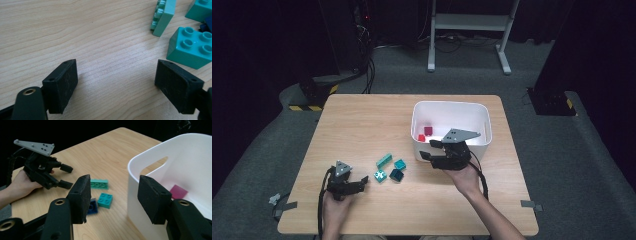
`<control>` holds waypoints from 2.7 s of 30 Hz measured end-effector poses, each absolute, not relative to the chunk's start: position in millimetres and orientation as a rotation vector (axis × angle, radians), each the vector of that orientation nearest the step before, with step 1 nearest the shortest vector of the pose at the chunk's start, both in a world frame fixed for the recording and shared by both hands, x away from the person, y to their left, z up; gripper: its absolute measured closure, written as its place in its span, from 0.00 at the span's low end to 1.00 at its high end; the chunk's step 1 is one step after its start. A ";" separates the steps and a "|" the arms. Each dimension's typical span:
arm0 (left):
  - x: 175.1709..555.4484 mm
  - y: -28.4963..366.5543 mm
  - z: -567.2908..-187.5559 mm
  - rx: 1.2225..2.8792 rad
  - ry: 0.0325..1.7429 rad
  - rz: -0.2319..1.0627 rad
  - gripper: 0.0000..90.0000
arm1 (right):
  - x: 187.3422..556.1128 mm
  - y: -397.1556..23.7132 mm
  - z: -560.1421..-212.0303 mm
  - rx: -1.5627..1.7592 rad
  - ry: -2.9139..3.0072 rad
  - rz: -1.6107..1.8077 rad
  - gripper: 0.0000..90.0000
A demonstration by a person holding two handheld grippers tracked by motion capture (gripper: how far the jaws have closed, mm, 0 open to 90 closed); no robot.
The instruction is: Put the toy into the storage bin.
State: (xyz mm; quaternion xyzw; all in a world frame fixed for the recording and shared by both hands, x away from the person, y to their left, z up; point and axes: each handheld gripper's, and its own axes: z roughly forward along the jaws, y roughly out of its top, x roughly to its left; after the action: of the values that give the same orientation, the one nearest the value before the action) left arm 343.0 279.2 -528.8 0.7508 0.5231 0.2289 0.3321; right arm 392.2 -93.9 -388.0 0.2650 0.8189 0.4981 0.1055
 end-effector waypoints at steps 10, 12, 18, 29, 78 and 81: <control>343.0 279.2 -528.8 1.961 1.367 0.598 0.21 | 388.8 -79.6 -402.8 0.770 2.459 1.478 0.49; 343.0 279.2 -528.8 1.961 1.367 0.598 0.21 | 389.5 -77.4 -406.5 0.769 2.468 1.478 0.49; 342.9 279.2 -528.8 1.961 1.367 0.598 0.21 | 387.1 -66.9 -419.9 0.756 2.502 1.445 0.49; 342.9 279.2 -528.8 1.961 1.366 0.599 0.21 | 385.2 -50.1 -436.8 0.751 2.542 1.443 0.50; 342.9 279.3 -528.8 1.961 1.367 0.596 0.21 | 399.9 -1.1 -510.5 0.812 2.696 1.241 0.46; 343.0 279.3 -528.8 1.961 1.367 0.597 0.21 | 400.0 0.6 -512.7 0.805 2.704 1.232 0.47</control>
State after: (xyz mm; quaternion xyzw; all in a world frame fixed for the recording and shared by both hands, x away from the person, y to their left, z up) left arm 343.0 279.3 -528.8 0.7507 0.5232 0.2285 0.3325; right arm 400.0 0.6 -512.7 0.2614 0.8778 0.4001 0.0316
